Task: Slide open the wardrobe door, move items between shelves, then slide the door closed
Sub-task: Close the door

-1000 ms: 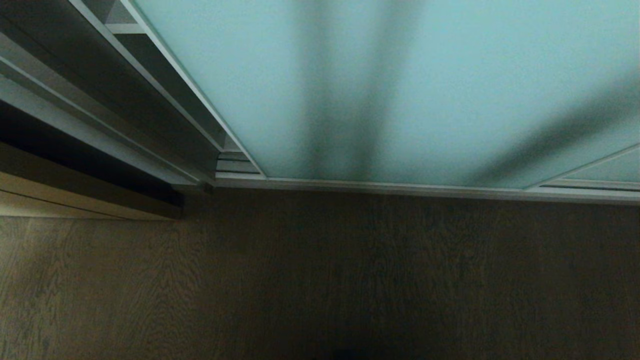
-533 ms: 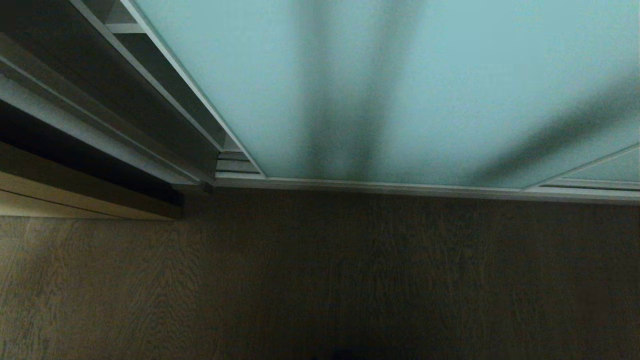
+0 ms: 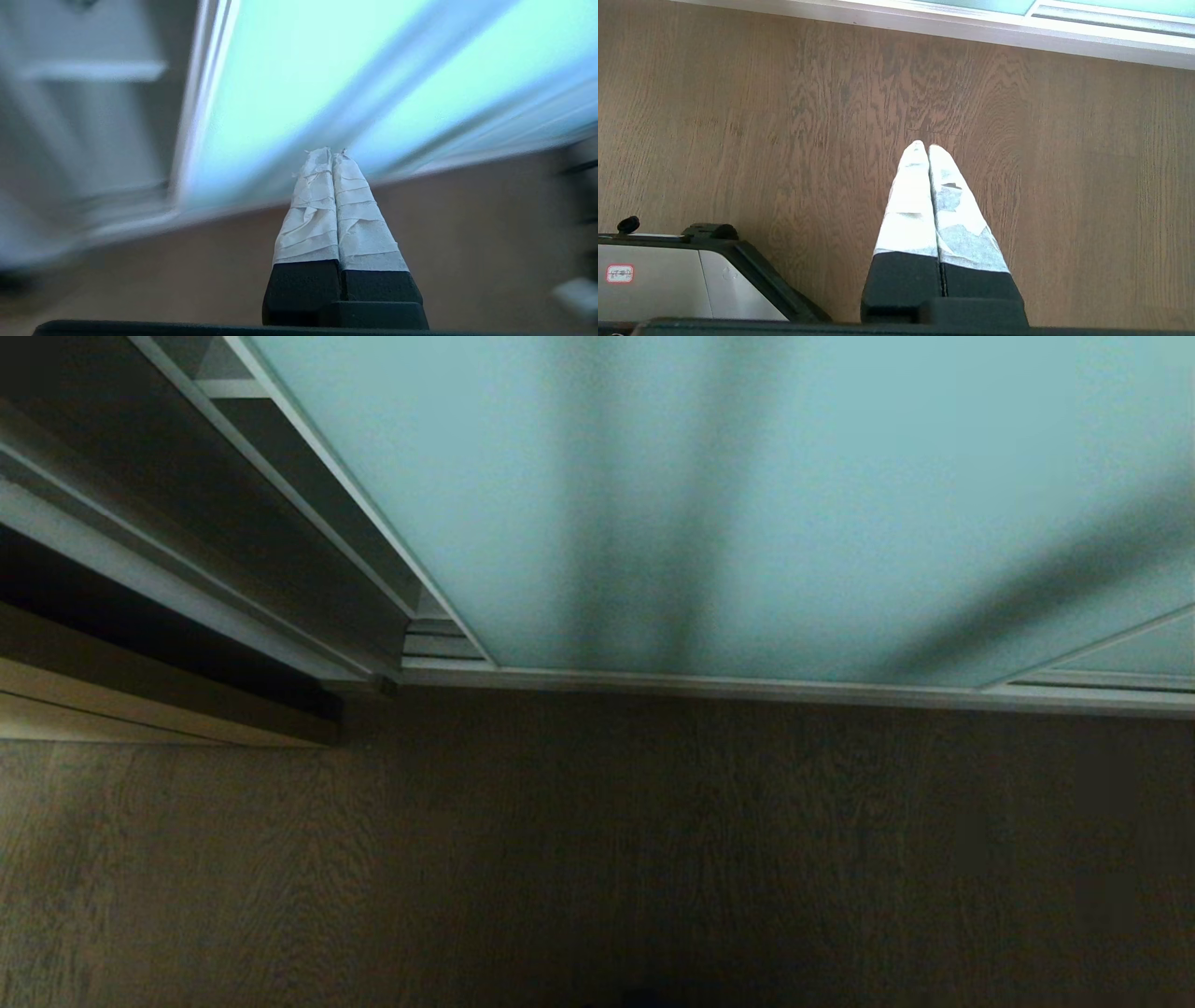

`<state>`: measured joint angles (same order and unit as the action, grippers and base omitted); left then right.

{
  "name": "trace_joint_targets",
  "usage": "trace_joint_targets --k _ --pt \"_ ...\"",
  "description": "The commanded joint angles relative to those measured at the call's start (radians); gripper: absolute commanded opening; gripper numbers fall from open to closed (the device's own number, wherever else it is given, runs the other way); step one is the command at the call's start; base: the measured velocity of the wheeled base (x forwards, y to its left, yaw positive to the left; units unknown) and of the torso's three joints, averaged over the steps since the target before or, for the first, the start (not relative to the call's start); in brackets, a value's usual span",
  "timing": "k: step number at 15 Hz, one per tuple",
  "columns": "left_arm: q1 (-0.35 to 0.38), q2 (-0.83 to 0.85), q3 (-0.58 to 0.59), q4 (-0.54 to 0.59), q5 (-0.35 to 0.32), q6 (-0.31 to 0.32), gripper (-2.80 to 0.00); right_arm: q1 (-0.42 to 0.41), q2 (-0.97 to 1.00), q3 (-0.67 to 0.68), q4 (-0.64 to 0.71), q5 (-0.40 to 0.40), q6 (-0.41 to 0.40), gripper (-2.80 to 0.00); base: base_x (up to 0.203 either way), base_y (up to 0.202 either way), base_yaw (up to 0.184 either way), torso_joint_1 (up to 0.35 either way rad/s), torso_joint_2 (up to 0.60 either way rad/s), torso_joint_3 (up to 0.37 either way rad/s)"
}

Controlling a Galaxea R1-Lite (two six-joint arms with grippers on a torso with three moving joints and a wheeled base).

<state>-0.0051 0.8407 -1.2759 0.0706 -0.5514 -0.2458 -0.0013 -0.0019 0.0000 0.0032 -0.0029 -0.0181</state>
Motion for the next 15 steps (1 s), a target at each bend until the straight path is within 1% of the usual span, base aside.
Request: trace_joint_targets --k 1,2,4,6,7,8,9,11,14,15 --pt "0.000 0.169 -0.191 0.001 -0.086 -0.166 -2.80 0.000 0.000 0.000 0.000 0.000 0.000 -2.80 0.000 0.000 0.000 0.000 0.00 0.000" --pt "0.000 0.221 -0.250 0.001 -0.122 -0.211 -2.80 0.000 0.000 0.000 0.000 0.000 0.000 -2.80 0.000 0.000 0.000 0.000 0.00 0.000" --pt "0.001 0.313 -0.351 0.001 -0.155 -0.265 -2.80 0.001 0.000 0.000 0.000 0.000 0.000 -2.80 0.000 0.000 0.000 0.000 0.00 0.000" --pt "0.001 0.368 -0.415 -0.005 -0.183 -0.379 -2.80 0.000 0.000 0.000 0.000 0.000 0.000 -2.80 0.000 0.000 0.000 0.000 0.00 0.000" --pt "0.001 0.386 -0.449 -0.009 -0.222 -0.432 -2.80 0.000 0.000 0.000 0.000 0.000 0.000 -2.80 0.000 0.000 0.000 0.000 0.00 0.000" --pt "0.001 0.408 -0.477 -0.010 -0.242 -0.467 -2.80 0.000 0.000 0.000 0.000 0.000 0.000 -2.80 0.000 0.000 0.000 0.000 0.00 0.000" --pt "0.001 0.426 -0.493 -0.014 -0.244 -0.479 -2.80 0.000 0.000 0.000 0.000 0.000 0.000 -2.80 0.000 0.000 0.000 0.000 0.00 0.000" --pt "0.002 0.460 -0.511 -0.039 -0.235 -0.478 -2.80 0.000 0.000 0.000 0.000 0.000 0.000 -2.80 0.000 0.000 0.000 0.000 0.00 0.000" --pt "0.003 0.488 -0.553 -0.043 -0.157 -0.474 -2.80 0.001 0.000 0.000 0.000 0.000 0.000 -2.80 0.000 0.000 0.000 0.000 0.00 0.000" --pt "0.004 0.489 -0.554 -0.040 -0.141 -0.457 -2.80 0.000 0.000 0.000 0.000 0.000 0.000 -2.80 0.000 0.000 0.000 0.000 0.00 0.000"
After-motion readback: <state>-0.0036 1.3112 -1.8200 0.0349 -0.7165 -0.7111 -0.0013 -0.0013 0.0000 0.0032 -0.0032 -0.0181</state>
